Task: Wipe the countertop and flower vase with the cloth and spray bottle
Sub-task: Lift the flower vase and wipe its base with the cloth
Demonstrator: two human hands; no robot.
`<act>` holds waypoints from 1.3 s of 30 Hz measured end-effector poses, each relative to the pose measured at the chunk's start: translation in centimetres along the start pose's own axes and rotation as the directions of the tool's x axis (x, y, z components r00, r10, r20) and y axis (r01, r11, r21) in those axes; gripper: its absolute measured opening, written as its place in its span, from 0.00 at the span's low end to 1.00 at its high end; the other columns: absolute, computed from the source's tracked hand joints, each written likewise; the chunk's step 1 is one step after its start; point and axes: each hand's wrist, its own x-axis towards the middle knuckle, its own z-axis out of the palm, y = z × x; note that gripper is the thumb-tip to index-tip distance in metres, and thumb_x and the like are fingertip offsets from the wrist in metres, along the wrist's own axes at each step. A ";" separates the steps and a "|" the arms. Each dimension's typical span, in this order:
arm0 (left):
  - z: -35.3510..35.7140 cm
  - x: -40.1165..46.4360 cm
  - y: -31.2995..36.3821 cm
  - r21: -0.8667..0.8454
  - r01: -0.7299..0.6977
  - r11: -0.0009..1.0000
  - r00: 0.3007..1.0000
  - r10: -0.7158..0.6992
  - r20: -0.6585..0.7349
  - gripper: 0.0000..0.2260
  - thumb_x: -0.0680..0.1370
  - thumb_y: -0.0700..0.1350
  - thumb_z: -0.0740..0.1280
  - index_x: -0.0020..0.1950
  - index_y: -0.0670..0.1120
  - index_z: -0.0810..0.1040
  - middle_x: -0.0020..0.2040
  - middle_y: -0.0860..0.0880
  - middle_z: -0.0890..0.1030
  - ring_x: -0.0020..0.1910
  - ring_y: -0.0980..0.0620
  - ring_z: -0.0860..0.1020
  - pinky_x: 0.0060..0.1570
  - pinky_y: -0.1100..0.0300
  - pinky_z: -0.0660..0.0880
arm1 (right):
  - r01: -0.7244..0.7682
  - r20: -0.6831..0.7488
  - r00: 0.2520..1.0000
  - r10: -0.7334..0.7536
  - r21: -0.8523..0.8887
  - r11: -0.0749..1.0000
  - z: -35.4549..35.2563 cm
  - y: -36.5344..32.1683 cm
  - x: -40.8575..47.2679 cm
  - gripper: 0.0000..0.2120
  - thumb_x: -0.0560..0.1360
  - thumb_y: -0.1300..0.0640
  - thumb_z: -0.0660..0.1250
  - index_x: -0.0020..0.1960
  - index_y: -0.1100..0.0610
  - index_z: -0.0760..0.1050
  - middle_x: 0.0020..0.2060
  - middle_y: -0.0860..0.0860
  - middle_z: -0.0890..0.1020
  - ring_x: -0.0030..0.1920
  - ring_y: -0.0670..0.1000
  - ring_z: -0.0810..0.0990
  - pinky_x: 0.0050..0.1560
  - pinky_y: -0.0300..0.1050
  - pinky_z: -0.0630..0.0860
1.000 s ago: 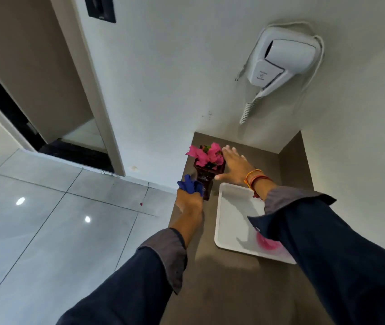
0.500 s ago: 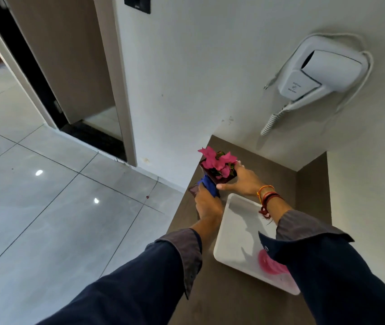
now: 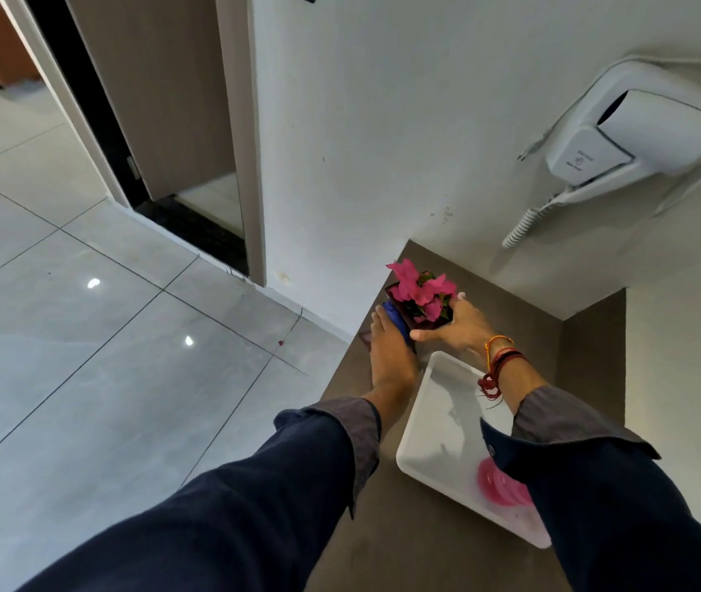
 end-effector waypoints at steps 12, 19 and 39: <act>-0.2 -1.5 -4.3 0.662 -0.408 0.629 0.912 0.304 0.275 0.30 0.84 0.39 0.60 0.78 0.31 0.47 0.78 0.29 0.52 0.78 0.30 0.55 0.72 0.36 0.66 | 0.013 -0.018 1.000 -0.014 -0.045 0.999 -0.3 0.0 -0.2 0.39 0.63 0.45 0.82 0.70 0.55 0.75 0.71 0.61 0.75 0.69 0.63 0.75 0.71 0.60 0.71; -3.8 -0.8 -6.1 0.683 -0.592 0.427 0.803 0.379 0.459 0.28 0.83 0.42 0.63 0.78 0.34 0.56 0.76 0.32 0.63 0.74 0.33 0.64 0.71 0.36 0.68 | 0.054 -0.013 0.998 -0.054 -0.008 0.999 -0.4 0.2 -1.1 0.38 0.63 0.44 0.82 0.69 0.53 0.75 0.71 0.60 0.75 0.69 0.62 0.75 0.71 0.60 0.71; -3.9 0.8 -7.9 0.514 -0.509 0.691 0.852 0.321 0.413 0.20 0.82 0.41 0.62 0.73 0.38 0.64 0.71 0.38 0.71 0.67 0.38 0.73 0.65 0.42 0.74 | 0.042 -0.004 0.999 -0.042 0.011 0.999 -0.5 0.2 -0.6 0.36 0.64 0.47 0.82 0.68 0.55 0.75 0.59 0.53 0.83 0.62 0.57 0.79 0.58 0.45 0.71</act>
